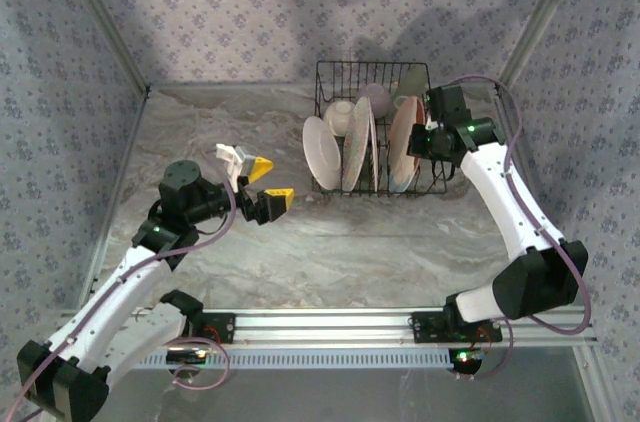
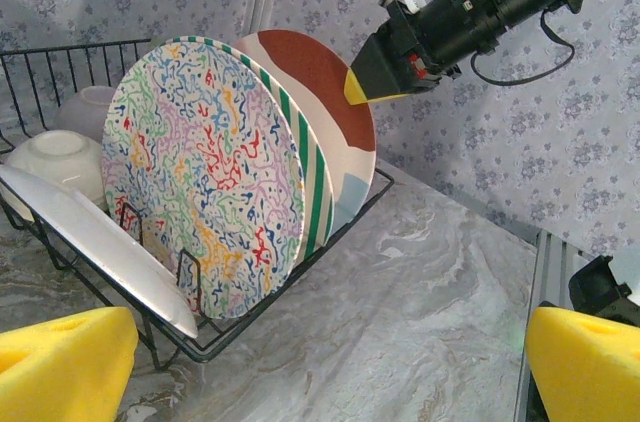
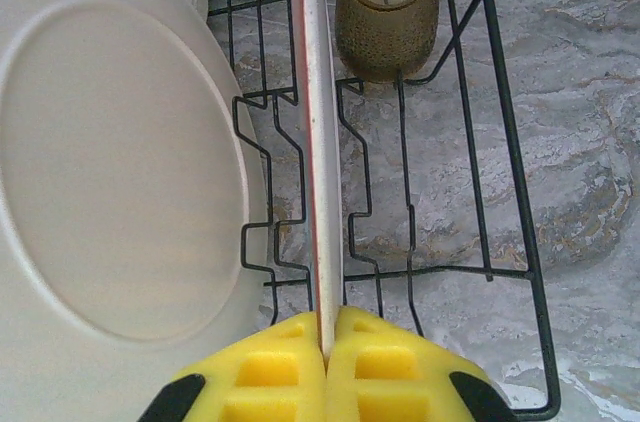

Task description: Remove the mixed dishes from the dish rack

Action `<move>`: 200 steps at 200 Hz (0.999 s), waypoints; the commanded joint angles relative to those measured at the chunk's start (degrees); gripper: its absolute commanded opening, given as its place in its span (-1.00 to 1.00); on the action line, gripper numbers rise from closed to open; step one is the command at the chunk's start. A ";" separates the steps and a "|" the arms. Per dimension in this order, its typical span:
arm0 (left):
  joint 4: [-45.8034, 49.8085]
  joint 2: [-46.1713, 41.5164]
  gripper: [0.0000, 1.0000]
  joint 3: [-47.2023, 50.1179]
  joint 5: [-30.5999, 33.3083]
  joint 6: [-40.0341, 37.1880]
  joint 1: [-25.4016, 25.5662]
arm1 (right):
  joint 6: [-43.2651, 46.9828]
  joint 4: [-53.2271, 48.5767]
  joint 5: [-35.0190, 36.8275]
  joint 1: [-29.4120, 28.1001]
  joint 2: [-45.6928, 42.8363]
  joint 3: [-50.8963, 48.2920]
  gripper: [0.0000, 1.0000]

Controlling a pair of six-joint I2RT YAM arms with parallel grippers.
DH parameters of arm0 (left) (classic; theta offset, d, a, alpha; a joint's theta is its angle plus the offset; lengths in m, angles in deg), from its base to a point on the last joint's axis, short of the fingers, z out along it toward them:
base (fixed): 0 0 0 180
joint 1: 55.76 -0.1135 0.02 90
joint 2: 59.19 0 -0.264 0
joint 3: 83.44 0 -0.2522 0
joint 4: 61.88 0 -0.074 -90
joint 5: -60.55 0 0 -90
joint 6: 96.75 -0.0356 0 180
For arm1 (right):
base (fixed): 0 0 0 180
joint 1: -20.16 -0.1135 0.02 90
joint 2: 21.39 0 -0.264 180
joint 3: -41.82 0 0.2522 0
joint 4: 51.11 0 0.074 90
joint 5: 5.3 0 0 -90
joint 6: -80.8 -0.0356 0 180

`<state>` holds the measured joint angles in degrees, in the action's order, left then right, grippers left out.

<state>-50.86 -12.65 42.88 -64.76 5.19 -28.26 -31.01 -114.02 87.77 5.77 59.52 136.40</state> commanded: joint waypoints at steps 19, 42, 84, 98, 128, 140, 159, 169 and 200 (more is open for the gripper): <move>0.15 -0.32 0.99 0.20 0.47 -0.80 0.57 | -1.23 1.44 -0.42 -0.38 -0.35 1.58 -1.00; 0.19 -0.23 0.99 0.11 1.25 -0.61 0.78 | -1.31 0.78 0.86 -0.46 -0.92 2.50 -1.00; 0.55 0.13 0.99 -0.03 1.97 -0.61 1.05 | -1.27 1.43 2.76 -0.46 -3.03 3.42 -1.00; 0.75 0.37 0.99 -0.20 3.38 0.02 1.10 | -1.30 1.07 3.11 -0.47 -3.42 4.15 -1.00; 1.51 0.92 0.99 -0.77 5.14 0.61 1.22 | -1.31 1.72 3.82 -0.50 -5.04 4.68 -1.00; 1.51 0.92 0.99 -0.77 5.47 0.76 1.19 | -1.31 1.93 4.11 -0.49 -5.75 4.87 -1.00; 1.60 0.99 0.99 -0.68 6.02 0.88 1.22 | -1.29 2.29 4.64 -0.47 -7.10 5.06 -1.00; 1.60 1.00 0.99 -0.77 6.34 0.89 1.16 | -1.16 2.38 4.84 -0.48 -7.93 5.14 -1.00; 1.59 0.99 0.99 -0.68 7.35 0.98 1.23 | -0.94 3.16 7.01 -0.47 -10.61 5.60 -1.00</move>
<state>-49.22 -11.49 42.88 -58.70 5.72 -27.45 -31.22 -114.17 91.84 5.29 52.74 138.80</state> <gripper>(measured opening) 0.993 0.054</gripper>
